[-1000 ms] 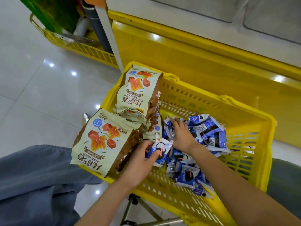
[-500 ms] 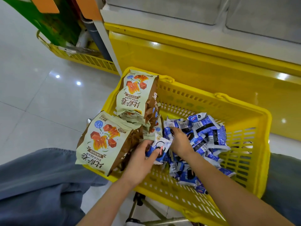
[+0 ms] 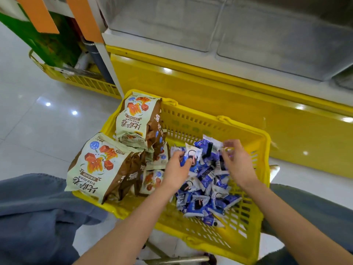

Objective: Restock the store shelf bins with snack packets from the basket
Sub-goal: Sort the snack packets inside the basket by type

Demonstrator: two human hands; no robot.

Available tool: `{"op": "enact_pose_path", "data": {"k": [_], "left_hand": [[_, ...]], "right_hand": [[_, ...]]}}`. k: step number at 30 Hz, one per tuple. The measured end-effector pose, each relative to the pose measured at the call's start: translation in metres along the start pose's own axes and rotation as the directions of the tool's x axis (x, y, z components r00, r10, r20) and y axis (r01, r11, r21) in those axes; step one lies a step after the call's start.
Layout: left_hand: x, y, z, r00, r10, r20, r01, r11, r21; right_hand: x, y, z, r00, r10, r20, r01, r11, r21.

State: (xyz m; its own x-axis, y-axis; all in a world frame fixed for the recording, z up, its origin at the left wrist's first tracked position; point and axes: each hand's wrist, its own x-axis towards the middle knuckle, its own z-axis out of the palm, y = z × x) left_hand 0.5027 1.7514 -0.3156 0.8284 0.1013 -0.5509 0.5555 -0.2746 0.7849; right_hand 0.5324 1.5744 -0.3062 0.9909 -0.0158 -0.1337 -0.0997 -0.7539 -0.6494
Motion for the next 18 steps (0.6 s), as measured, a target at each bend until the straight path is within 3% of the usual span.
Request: {"op": "enact_pose_path", "data": {"k": [3,6,8,10,12,15,18], "left_hand": [[0.006,0.013,0.038,0.992,0.002,0.124,0.004,0.999,-0.046],[0.007,0.014,0.061,0.946,0.035,0.323,-0.068,0.993,0.092],[0.003,0.009,0.064,0.868,0.038,0.495,-0.156,0.968,0.198],[-0.001,-0.002,0.058,0.820,0.043,0.571,-0.238,0.933,0.271],[-0.003,-0.016,0.040,0.853,0.048,0.520,-0.257,0.905,0.338],[0.002,-0.044,-0.006,0.938,0.046,0.344,-0.214,0.858,0.468],[0.014,-0.064,-0.040,0.977,0.040,0.211,-0.155,0.812,0.563]], "right_hand": [[-0.006,0.016,-0.019,0.997,0.062,-0.055,-0.065,0.996,-0.059],[-0.017,0.023,-0.021,1.000,0.029,-0.003,-0.029,0.989,-0.142],[-0.026,0.023,-0.016,0.990,-0.047,0.135,0.070,0.983,-0.169],[-0.032,0.023,-0.007,0.927,-0.081,0.366,0.174,0.958,-0.229],[-0.038,0.022,0.003,0.862,-0.059,0.503,0.236,0.925,-0.297],[-0.040,0.017,0.020,0.871,-0.054,0.488,0.191,0.953,-0.236],[-0.035,0.006,0.047,0.845,-0.046,0.534,0.127,0.985,-0.116]]}}
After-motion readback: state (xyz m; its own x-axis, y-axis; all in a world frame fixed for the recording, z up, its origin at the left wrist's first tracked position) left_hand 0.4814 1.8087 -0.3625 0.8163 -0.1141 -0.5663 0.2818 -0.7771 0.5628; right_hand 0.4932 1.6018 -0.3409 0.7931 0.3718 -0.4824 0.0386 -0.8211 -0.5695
